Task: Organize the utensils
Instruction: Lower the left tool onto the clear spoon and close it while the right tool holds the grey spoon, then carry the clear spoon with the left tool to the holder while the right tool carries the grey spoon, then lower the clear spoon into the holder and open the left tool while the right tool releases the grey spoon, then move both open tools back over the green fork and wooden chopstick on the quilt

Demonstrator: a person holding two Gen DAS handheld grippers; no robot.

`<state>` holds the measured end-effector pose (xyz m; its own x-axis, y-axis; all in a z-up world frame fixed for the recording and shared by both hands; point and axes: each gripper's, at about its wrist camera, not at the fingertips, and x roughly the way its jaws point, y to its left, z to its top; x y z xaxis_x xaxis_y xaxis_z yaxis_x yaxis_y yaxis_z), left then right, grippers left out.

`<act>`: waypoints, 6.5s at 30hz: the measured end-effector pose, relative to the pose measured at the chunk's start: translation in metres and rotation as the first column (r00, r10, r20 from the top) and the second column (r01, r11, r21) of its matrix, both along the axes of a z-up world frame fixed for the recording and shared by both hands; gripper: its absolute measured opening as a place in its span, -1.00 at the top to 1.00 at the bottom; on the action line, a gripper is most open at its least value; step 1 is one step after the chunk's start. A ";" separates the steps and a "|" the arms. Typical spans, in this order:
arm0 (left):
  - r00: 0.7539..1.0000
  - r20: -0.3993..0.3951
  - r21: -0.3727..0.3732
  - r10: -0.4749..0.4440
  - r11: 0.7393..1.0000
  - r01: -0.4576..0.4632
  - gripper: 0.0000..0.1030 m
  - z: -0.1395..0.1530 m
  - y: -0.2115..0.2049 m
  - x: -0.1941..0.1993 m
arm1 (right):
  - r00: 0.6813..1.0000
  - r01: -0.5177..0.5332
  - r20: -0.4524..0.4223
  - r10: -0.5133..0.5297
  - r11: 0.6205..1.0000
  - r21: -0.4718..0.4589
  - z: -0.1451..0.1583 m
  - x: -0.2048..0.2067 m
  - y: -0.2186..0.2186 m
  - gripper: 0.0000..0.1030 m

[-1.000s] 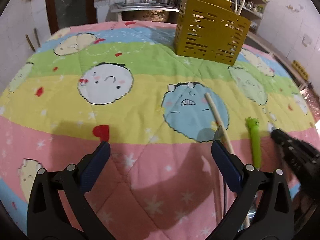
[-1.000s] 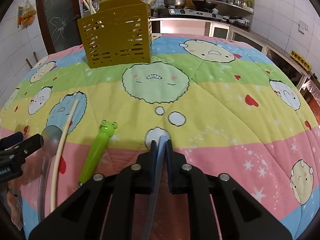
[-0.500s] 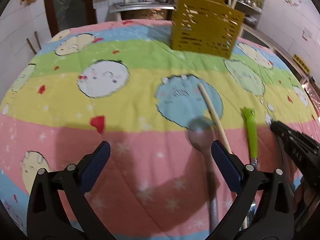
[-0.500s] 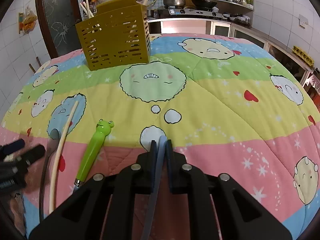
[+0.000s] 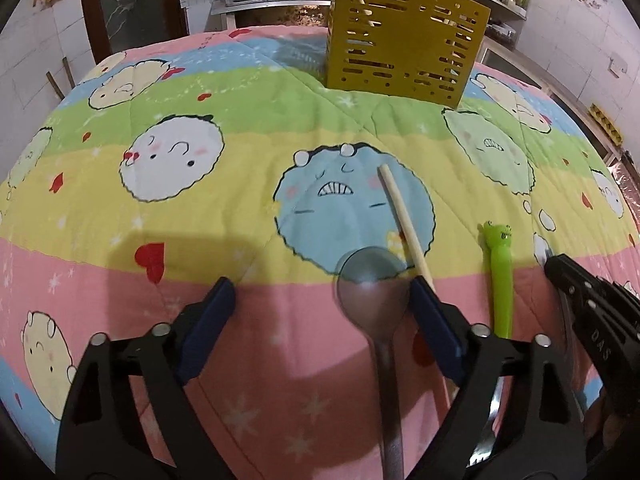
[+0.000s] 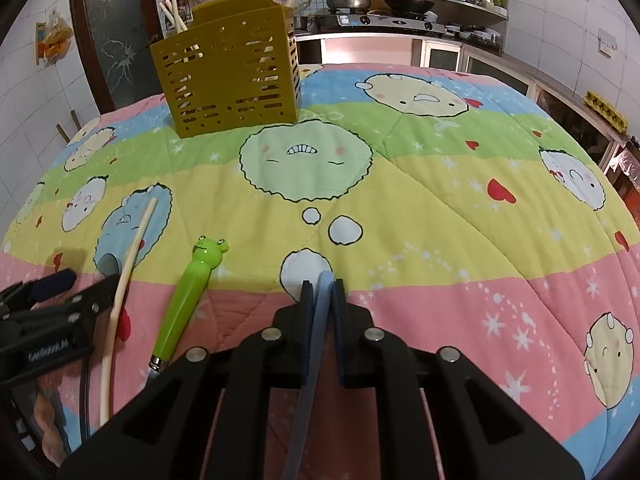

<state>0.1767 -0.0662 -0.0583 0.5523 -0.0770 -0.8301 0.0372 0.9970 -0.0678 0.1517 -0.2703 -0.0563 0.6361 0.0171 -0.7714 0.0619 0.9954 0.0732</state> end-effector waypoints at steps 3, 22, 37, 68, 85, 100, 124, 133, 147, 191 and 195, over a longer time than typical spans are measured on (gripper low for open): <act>1.000 0.000 0.013 -0.019 1.000 0.019 -0.40 0.001 -0.002 -0.001 | 1.000 0.001 -0.009 -0.001 1.000 0.021 0.000 -0.001 -0.003 0.80; 0.998 -0.004 -0.065 -0.060 0.996 0.060 0.38 0.005 0.008 0.012 | 0.998 0.039 -0.044 -0.036 0.998 0.056 0.002 0.009 -0.004 0.82; 0.983 0.139 -0.011 -0.121 0.992 0.124 0.38 0.042 0.007 0.010 | 0.986 0.037 0.157 -0.052 0.995 0.093 0.045 0.005 -0.009 0.85; 0.911 0.393 0.018 -0.127 0.991 0.131 0.43 0.113 0.019 0.039 | 0.983 0.051 0.173 -0.061 0.997 0.064 0.048 0.042 -0.019 0.02; 0.915 0.394 -0.018 -0.089 0.994 0.105 0.44 0.115 0.032 0.054 | 0.999 0.016 -0.048 -0.016 1.000 -0.019 0.003 0.069 -0.004 0.53; 0.911 0.406 -0.045 -0.077 0.994 0.104 0.44 0.133 0.035 0.075 | 0.999 0.026 0.043 -0.027 1.000 0.016 0.038 0.061 -0.007 0.86; 0.834 0.544 -0.045 -0.088 0.990 0.133 0.44 0.202 0.029 0.059 | 0.861 0.029 0.506 -0.051 0.998 0.051 0.170 0.054 -0.007 0.86; 0.760 0.645 -0.066 -0.082 0.984 0.163 0.44 0.257 0.019 0.066 | 0.778 0.016 0.628 -0.028 1.000 0.025 0.229 0.082 0.007 0.86; 0.814 0.575 -0.114 -0.075 0.979 0.171 0.44 0.229 -0.002 0.147 | 0.776 0.014 0.630 -0.040 0.999 0.046 0.224 0.162 0.015 0.86; 0.929 0.371 0.046 -0.014 0.999 -0.004 -0.90 0.125 0.054 0.085 | 0.953 0.072 0.299 -0.048 0.995 -0.069 0.116 0.071 0.011 -0.38; 0.948 0.317 0.085 -0.034 0.996 0.008 -0.90 0.093 0.052 0.068 | 0.971 0.069 0.232 -0.054 0.996 -0.060 0.085 0.053 0.016 -0.38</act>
